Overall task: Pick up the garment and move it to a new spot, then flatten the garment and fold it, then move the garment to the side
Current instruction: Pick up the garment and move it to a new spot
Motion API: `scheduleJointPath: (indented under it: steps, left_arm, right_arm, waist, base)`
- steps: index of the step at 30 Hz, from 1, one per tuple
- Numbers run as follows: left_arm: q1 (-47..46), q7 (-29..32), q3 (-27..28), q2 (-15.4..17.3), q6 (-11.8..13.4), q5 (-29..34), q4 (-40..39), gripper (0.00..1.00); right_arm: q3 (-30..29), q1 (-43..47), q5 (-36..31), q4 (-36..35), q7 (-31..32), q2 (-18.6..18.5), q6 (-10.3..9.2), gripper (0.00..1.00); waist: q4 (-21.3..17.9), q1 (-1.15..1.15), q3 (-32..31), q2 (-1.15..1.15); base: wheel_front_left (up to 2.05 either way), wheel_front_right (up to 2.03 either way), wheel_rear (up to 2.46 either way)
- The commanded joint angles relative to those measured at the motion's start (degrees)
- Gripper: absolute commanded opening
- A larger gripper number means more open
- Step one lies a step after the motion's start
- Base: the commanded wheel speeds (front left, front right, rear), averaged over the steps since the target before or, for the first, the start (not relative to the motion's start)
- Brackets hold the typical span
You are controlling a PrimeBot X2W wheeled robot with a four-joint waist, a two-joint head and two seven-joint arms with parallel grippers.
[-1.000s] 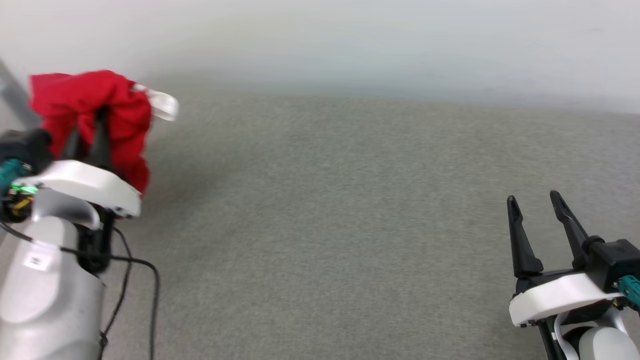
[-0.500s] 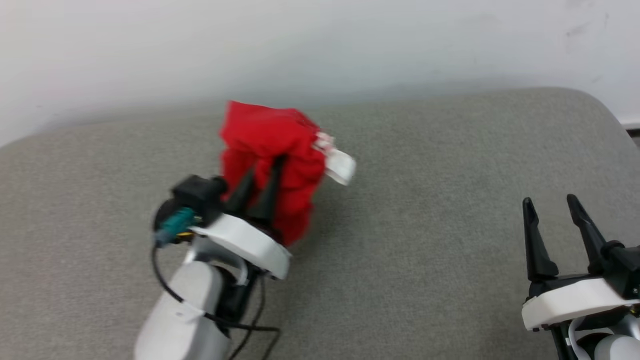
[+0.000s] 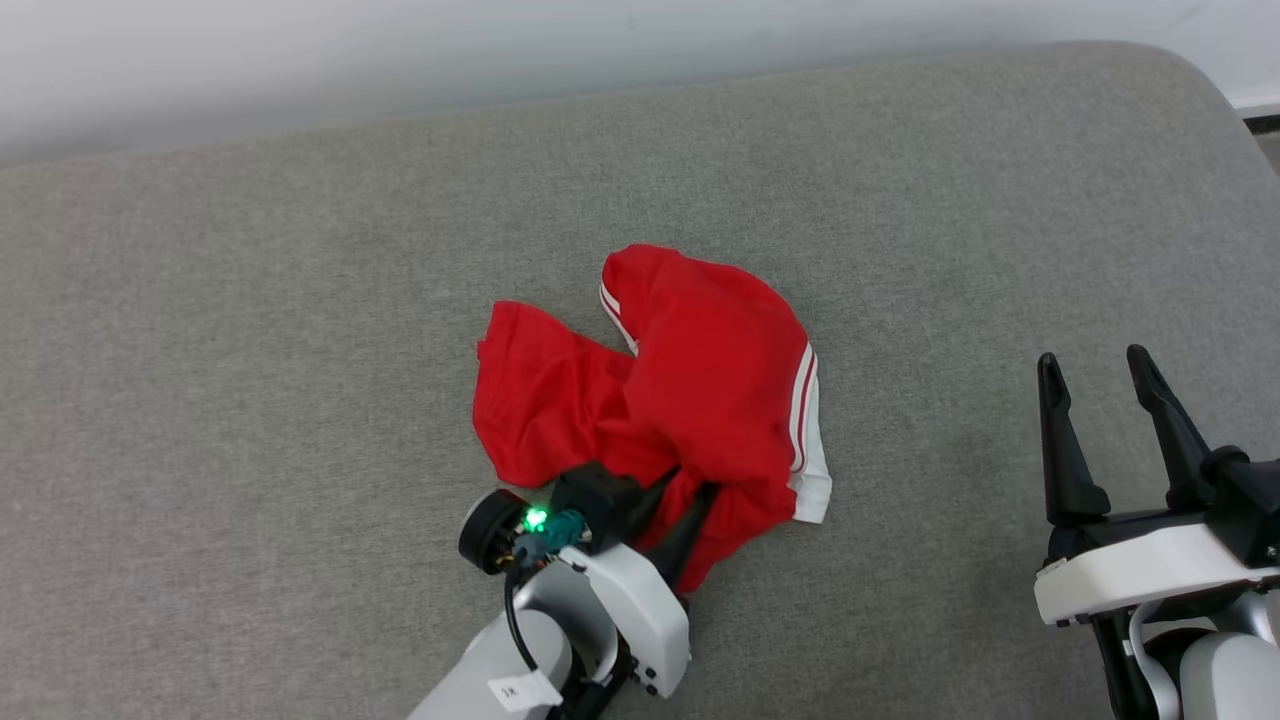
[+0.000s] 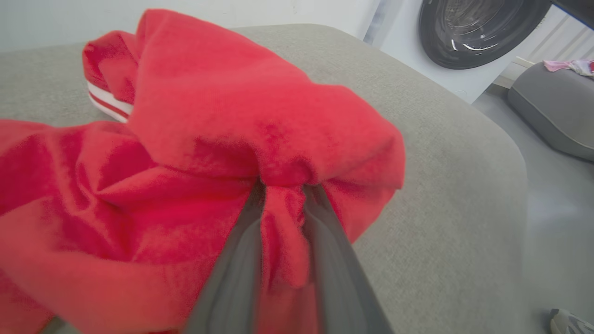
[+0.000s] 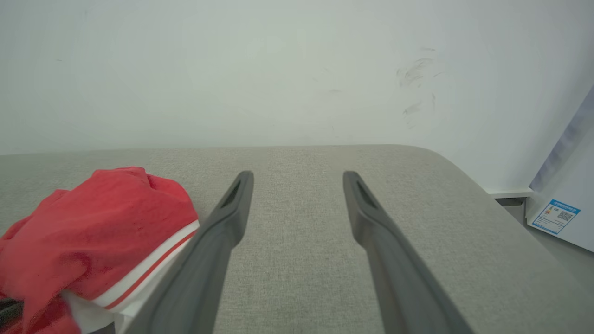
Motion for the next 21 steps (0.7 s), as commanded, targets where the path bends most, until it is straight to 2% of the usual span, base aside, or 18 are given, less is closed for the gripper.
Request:
scheduleJointPath:
  steps: [1, 2, 3, 4, 7, 11, 14, 21]
  left_arm:
    - [0.24, -0.67, -0.94, 0.22, -0.11, -0.49, 0.68, 0.08]
    - [-0.07, -1.19, -1.85, 0.32, -0.12, -0.42, 1.17, 0.38]
    - [-0.23, -1.84, -2.43, 0.29, -0.13, -0.82, 1.46, 0.85]
    - [-0.26, -2.39, -3.0, 0.24, -0.14, -1.31, 1.75, 1.0]
    - [-0.22, -3.87, -4.17, 0.06, -0.14, -2.21, 1.82, 1.0]
    - [1.05, -5.6, -2.99, -0.11, 0.78, -2.67, -0.13, 1.0]
    - [2.42, -6.37, -1.32, 0.29, 2.45, -2.64, -2.17, 1.0]
    - [6.51, -6.92, 5.47, 2.57, 8.09, -1.84, -6.63, 1.0]
  right_arm:
    - [0.16, -0.89, 0.42, 0.14, -0.45, 0.11, -0.04, 1.0]
    - [0.14, -0.87, 0.61, 0.4, -0.48, 0.1, -0.04, 1.0]
    - [0.13, -0.69, 0.42, 0.67, -0.37, 0.1, -0.04, 1.0]
    - [0.18, -0.47, 0.25, 0.91, -0.35, 0.1, -0.04, 1.0]
    - [0.42, 0.72, 0.43, 1.6, -0.11, 0.1, -0.04, 1.0]
    - [0.57, 1.89, 0.65, 2.43, 0.17, 0.09, -0.04, 1.0]
    - [0.62, 3.35, 0.49, 2.91, 0.52, 0.08, -0.04, 1.0]
    - [0.74, 6.04, 0.31, 2.59, 1.78, 0.09, -0.04, 1.0]
  waist:
    - [0.26, -0.01, -0.23, 0.0]
    - [0.53, -0.01, -0.65, 0.0]
    - [0.79, -0.01, -1.15, 0.0]
    - [1.1, -0.01, -1.79, 0.0]
    - [2.2, -0.01, -4.34, 0.0]
    - [3.45, -0.01, -7.53, 0.0]
    - [4.53, -0.01, -9.96, 0.0]
    - [6.75, -0.01, -13.34, 0.0]
  base:
    - [0.0, 0.0, 0.0]
    - [0.0, 0.0, 0.0]
    - [0.0, 0.0, 0.0]
    - [0.0, 0.0, 0.0]
    - [0.0, 0.0, 0.0]
    - [0.0, 0.0, 0.0]
    - [0.0, 0.0, 0.0]
    - [0.0, 0.0, 0.0]
